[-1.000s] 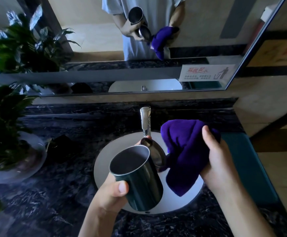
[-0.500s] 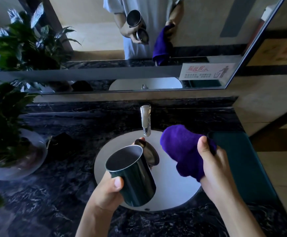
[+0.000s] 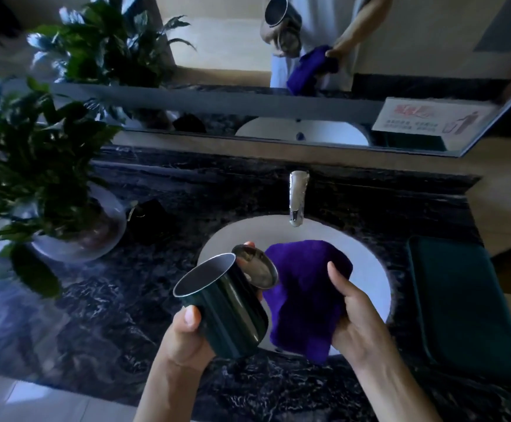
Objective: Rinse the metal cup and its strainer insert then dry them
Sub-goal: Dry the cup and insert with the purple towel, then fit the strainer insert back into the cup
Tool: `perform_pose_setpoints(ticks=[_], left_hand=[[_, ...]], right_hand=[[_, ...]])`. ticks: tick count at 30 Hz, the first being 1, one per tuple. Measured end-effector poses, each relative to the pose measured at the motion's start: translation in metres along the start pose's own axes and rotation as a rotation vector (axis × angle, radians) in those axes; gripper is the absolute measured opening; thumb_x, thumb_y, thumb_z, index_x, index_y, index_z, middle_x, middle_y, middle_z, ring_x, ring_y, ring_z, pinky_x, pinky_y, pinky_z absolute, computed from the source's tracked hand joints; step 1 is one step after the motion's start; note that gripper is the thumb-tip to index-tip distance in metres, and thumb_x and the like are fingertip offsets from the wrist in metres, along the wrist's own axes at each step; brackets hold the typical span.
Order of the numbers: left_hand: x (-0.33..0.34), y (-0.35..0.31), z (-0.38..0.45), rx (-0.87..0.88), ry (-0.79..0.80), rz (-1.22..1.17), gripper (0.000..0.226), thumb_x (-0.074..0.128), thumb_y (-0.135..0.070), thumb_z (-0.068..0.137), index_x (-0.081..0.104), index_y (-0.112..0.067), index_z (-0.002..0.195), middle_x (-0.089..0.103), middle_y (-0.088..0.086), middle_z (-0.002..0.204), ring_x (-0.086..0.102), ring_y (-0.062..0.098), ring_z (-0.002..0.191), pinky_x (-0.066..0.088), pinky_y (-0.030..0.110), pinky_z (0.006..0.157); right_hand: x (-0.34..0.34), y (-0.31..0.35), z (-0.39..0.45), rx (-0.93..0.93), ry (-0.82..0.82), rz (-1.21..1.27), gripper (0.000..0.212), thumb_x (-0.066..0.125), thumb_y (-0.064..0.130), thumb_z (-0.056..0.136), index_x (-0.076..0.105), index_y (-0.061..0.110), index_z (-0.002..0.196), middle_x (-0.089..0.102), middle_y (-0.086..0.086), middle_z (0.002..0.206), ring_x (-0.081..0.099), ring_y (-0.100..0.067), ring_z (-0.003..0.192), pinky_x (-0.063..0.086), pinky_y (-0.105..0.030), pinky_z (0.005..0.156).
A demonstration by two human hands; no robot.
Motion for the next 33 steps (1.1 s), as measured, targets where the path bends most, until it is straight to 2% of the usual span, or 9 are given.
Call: perform_pose_setpoints(ticks=[8,13,19,22,24,26,29,31,33], left_hand=[[-0.031,0.019,-0.006,-0.236,-0.089,0.161,0.079,0.087,-0.050,0.074,0.063,-0.005,0.134,0.071,0.016,0.120,0.069,0.030,0.109,0.058,0.046,0.090],[-0.008,0.050,0.003,-0.353,0.088,0.202,0.071,0.082,-0.049,0.079,0.063,-0.007,0.132,0.069,0.015,0.119,0.067,0.029,0.104,0.057,0.044,0.084],[0.005,0.087,-0.007,-0.425,0.089,0.249,0.072,0.086,-0.055,0.071,0.069,-0.017,0.130,0.073,0.010,0.119,0.069,0.026,0.107,0.056,0.043,0.090],[0.016,0.107,-0.014,-0.436,0.081,0.271,0.075,0.088,-0.057,0.066,0.071,-0.017,0.127,0.074,0.010,0.117,0.069,0.026,0.106,0.056,0.044,0.090],[0.021,0.120,-0.020,-0.439,0.045,0.266,0.078,0.089,-0.058,0.063,0.071,-0.017,0.127,0.074,0.011,0.117,0.069,0.028,0.108,0.055,0.047,0.092],[0.028,0.132,-0.030,-0.426,0.040,0.285,0.076,0.088,-0.059,0.065,0.072,-0.018,0.127,0.075,0.009,0.119,0.070,0.026,0.109,0.056,0.046,0.093],[0.037,0.150,-0.046,-0.430,-0.007,0.277,0.076,0.089,-0.059,0.063,0.073,-0.020,0.126,0.075,0.008,0.120,0.070,0.025,0.111,0.057,0.044,0.094],[0.039,0.160,-0.055,-0.425,-0.019,0.245,0.079,0.089,-0.056,0.066,0.069,-0.014,0.130,0.072,0.013,0.121,0.067,0.030,0.112,0.053,0.048,0.095],[0.037,0.166,-0.065,-0.435,-0.048,0.210,0.081,0.090,-0.053,0.066,0.067,-0.009,0.131,0.070,0.018,0.121,0.066,0.033,0.111,0.051,0.050,0.096]], right_hand=[[-0.022,-0.024,-0.009,-0.119,0.007,0.107,0.062,0.041,0.051,0.102,0.065,0.002,0.131,0.066,-0.024,0.133,0.067,-0.038,0.119,0.055,-0.057,0.095],[-0.060,-0.033,-0.036,-0.281,-0.087,0.173,0.033,0.051,0.013,0.095,0.074,0.002,0.116,0.070,-0.029,0.121,0.072,-0.041,0.105,0.053,-0.063,0.096],[-0.142,-0.032,-0.090,-0.398,-0.388,0.133,0.039,0.057,0.003,0.091,0.062,-0.006,0.129,0.066,-0.034,0.123,0.065,-0.048,0.114,0.057,-0.053,0.091],[-0.186,-0.014,-0.125,-0.465,-0.608,-0.097,0.028,0.060,-0.004,0.091,0.068,-0.001,0.118,0.076,-0.022,0.099,0.073,-0.037,0.090,0.060,-0.040,0.074],[-0.209,0.005,-0.148,-0.504,-0.762,-0.368,0.023,0.061,-0.005,0.093,0.068,0.002,0.113,0.076,-0.013,0.090,0.073,-0.034,0.087,0.060,-0.040,0.075],[-0.219,0.024,-0.160,-0.515,-0.882,-0.775,0.021,0.062,0.002,0.096,0.064,0.007,0.116,0.072,-0.011,0.097,0.069,-0.039,0.099,0.055,-0.045,0.085],[-0.214,0.028,-0.147,-0.460,-0.968,-1.278,0.031,0.056,0.014,0.098,0.051,0.011,0.129,0.070,-0.018,0.108,0.070,-0.040,0.098,0.055,-0.045,0.080],[-0.211,0.008,-0.111,-0.390,-0.879,-1.422,0.048,0.049,0.016,0.098,0.038,0.012,0.145,0.063,-0.019,0.129,0.064,-0.040,0.114,0.054,-0.047,0.090],[-0.214,-0.034,-0.067,-0.207,-0.725,-1.564,0.064,0.048,0.026,0.100,0.024,0.004,0.156,0.039,-0.028,0.154,0.042,-0.044,0.138,0.040,-0.049,0.112]])
Point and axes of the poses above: each hand's wrist, its own z-axis towards the middle knuckle, its own x-axis out of the palm, y = z × x, the point moved 9 cm from there along z, towards the middle knuckle
